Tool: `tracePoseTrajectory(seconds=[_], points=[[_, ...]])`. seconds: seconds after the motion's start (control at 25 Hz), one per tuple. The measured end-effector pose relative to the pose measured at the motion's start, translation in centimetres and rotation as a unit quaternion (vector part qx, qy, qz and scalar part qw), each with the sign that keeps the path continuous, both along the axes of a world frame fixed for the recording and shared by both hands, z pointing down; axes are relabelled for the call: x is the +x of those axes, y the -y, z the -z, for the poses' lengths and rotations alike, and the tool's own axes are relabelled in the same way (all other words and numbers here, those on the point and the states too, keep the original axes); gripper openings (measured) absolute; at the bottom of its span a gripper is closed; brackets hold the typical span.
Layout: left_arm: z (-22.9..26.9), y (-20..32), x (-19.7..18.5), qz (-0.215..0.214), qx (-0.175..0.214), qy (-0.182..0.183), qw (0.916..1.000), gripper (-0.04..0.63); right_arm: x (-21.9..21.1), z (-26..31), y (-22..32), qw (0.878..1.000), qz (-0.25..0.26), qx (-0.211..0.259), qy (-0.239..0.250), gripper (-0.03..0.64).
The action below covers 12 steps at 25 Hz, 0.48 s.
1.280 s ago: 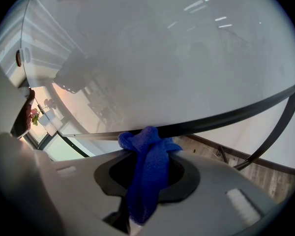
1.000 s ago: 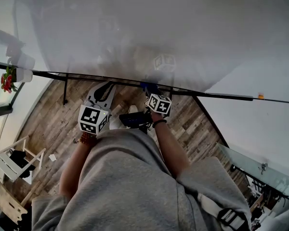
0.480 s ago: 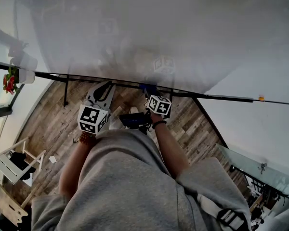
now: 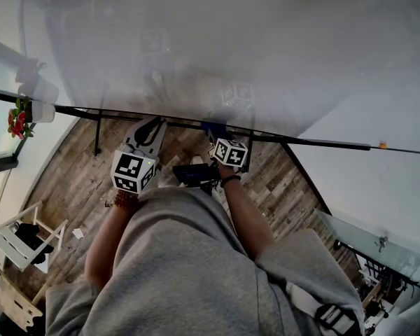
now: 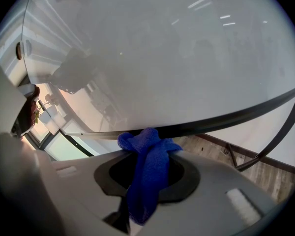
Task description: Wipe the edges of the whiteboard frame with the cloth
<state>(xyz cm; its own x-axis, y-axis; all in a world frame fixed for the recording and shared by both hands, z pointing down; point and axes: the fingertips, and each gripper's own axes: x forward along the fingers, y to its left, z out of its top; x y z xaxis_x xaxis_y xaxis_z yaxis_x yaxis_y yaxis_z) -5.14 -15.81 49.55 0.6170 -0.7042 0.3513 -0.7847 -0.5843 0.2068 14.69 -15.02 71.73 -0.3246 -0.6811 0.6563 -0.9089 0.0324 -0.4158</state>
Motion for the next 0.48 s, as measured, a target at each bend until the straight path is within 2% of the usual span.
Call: tracePoseTrajectory(seconds=[0.48], points=[[-0.1, 1.2, -3.9, 0.011, -0.001, -0.008, 0.9999, 0.058, -2.9, -0.3, 0.6, 1.0, -0.004, -0.011, -0.005, 0.112]])
